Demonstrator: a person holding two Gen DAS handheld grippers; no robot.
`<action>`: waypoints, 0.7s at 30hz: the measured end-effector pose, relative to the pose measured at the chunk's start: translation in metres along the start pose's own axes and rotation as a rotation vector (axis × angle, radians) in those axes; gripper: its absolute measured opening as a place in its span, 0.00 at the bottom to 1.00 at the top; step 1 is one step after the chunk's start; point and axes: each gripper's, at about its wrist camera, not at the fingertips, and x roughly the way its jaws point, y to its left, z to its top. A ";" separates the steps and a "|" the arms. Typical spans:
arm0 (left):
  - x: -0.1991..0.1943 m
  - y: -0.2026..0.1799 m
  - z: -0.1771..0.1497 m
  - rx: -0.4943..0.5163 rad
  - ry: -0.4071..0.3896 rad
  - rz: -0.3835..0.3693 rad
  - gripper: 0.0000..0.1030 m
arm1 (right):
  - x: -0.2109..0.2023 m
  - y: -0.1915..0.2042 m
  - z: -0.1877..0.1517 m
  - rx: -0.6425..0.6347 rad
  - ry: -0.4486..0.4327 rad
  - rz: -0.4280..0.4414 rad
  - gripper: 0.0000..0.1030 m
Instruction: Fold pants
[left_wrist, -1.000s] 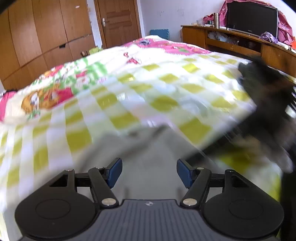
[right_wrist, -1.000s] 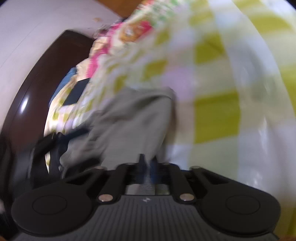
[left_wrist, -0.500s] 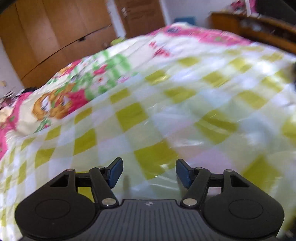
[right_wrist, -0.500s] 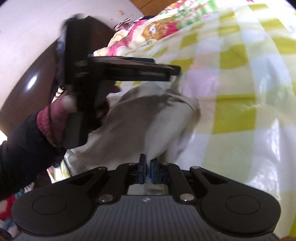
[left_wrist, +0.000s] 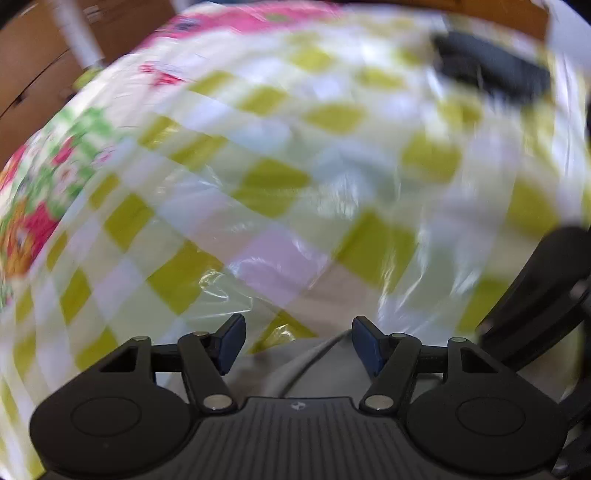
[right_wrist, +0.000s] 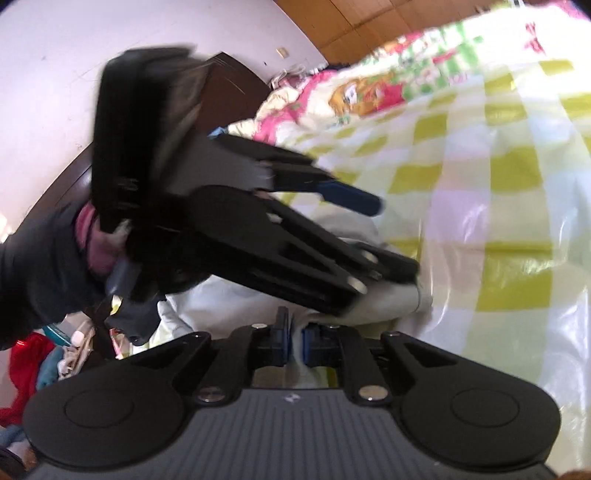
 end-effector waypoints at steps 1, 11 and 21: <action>0.011 -0.003 0.002 0.049 0.024 0.070 0.74 | 0.001 -0.004 -0.001 0.015 0.003 -0.021 0.09; -0.062 0.009 -0.002 -0.127 -0.213 0.201 0.73 | -0.003 -0.029 -0.001 0.144 -0.059 -0.045 0.14; -0.060 -0.061 -0.109 -0.405 -0.221 -0.042 0.74 | 0.021 -0.075 0.015 0.415 -0.110 0.029 0.38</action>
